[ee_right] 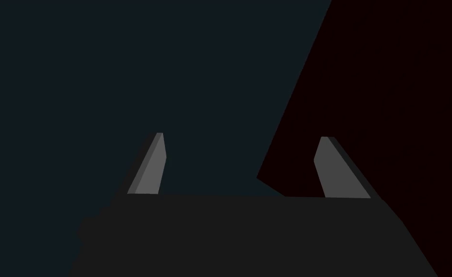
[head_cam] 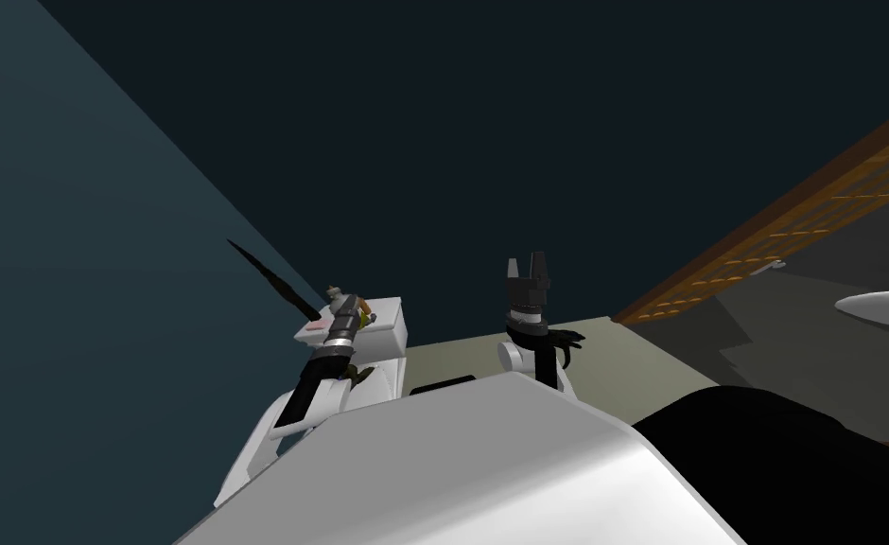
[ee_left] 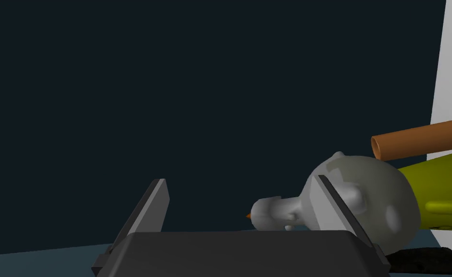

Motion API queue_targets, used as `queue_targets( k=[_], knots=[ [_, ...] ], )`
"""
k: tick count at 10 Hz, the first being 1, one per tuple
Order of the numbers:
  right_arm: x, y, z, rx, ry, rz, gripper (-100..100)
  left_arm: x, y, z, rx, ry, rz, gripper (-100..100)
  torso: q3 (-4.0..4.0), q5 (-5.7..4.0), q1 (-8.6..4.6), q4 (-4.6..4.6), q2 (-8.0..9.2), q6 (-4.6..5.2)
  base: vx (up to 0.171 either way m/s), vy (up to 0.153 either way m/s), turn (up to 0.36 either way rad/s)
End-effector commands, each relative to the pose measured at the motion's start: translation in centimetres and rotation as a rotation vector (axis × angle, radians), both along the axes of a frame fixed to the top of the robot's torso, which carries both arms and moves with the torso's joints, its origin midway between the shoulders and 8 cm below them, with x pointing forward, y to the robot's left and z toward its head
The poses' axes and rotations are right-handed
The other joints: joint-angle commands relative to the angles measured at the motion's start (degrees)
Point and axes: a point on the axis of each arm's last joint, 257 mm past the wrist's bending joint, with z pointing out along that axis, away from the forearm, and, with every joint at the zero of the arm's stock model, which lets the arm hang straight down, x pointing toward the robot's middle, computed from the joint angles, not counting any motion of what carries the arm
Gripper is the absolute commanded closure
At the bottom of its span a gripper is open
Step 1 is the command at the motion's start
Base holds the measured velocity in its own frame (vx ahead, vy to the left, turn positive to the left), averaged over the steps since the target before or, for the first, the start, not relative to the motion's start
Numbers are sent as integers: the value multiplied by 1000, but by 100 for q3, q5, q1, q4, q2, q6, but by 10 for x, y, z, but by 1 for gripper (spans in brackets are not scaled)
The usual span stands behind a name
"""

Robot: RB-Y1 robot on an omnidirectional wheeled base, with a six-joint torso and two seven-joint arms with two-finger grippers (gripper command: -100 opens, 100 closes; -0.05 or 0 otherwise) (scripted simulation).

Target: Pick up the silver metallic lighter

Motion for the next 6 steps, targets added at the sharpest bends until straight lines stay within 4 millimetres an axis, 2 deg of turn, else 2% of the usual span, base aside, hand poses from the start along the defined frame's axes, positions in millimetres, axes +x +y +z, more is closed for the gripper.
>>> queue_targets(
  k=[1,6],
  knots=[
    [0,0,0,0,0,0,0,2,4,-15,5,53,11,-100,0,0,0,0,0,0,23,-3,-21],
    [0,0,0,0,0,0,0,4,22,-63,30,217,48,-100,0,0,-1,0,0,0,23,-5,-22]
  ],
)
